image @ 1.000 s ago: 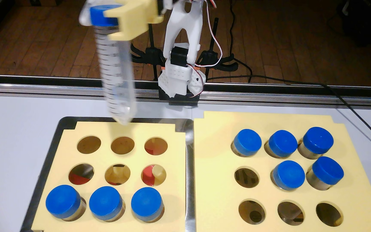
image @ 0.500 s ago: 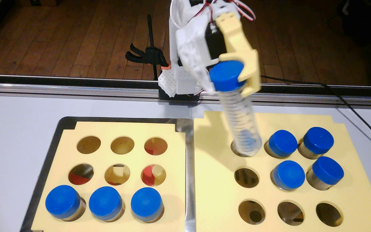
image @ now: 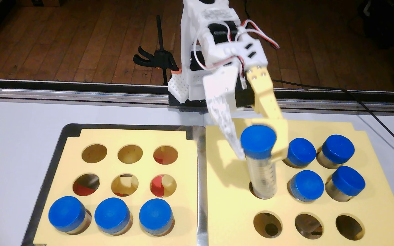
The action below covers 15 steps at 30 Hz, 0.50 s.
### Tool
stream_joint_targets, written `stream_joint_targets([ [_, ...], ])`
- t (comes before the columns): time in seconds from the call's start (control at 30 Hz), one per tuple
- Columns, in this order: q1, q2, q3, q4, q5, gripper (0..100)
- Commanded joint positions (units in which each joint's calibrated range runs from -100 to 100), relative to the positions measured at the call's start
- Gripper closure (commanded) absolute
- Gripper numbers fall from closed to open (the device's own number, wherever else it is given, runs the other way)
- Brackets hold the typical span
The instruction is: Move the test tubes
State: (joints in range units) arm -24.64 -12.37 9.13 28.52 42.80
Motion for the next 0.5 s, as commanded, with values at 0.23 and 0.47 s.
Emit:
stream_joint_targets([
  [0.23,-2.3,0.3,3.2,-0.4,0.6,89],
  [0.47,-7.4,6.9,4.6,-0.2,0.5,89],
])
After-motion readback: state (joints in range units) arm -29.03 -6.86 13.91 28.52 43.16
